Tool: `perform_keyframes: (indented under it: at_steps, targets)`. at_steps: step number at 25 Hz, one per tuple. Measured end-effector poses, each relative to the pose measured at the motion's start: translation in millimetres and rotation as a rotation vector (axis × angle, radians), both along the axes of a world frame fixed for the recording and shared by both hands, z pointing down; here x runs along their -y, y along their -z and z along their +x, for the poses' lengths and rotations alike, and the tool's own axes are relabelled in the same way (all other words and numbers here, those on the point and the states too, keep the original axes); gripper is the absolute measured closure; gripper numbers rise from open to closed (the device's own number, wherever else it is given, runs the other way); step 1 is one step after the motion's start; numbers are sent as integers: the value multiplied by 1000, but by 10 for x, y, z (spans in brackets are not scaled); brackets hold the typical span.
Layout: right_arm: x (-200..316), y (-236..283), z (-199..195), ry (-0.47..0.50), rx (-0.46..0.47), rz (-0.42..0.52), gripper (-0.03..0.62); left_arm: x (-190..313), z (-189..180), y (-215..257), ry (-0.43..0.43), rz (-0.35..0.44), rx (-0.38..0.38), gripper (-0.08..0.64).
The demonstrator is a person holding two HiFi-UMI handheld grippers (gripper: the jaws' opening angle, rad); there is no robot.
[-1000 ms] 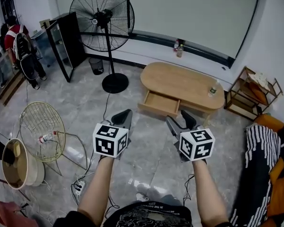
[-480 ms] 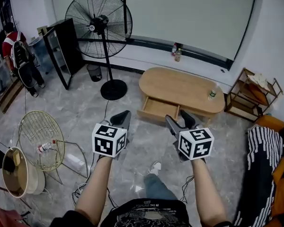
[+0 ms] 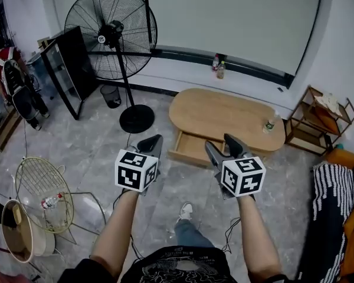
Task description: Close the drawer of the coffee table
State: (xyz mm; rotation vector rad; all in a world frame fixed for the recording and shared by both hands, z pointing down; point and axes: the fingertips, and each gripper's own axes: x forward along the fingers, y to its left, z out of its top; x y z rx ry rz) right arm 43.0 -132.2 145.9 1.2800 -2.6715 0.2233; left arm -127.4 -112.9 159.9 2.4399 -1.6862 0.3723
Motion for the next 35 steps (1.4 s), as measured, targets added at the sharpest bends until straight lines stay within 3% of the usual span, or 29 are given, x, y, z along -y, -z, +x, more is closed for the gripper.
perform_keyframes:
  at_steps: [9, 15, 24, 35]
  targets:
    - [1631, -18, -72, -41, -18, -32, 319, 1632, -167, -90, -25, -46, 5, 552]
    - [2338, -256, -105, -42, -24, -82, 319, 2307, -220, -310, -18, -93, 6, 552]
    - [2664, -639, -214, -68, -16, -118, 316, 2625, -372, -673, -34, -131, 9, 552]
    - [2615, -1562, -295, -142, 10, -102, 308, 2740, -428, -1479, -129, -68, 23, 552]
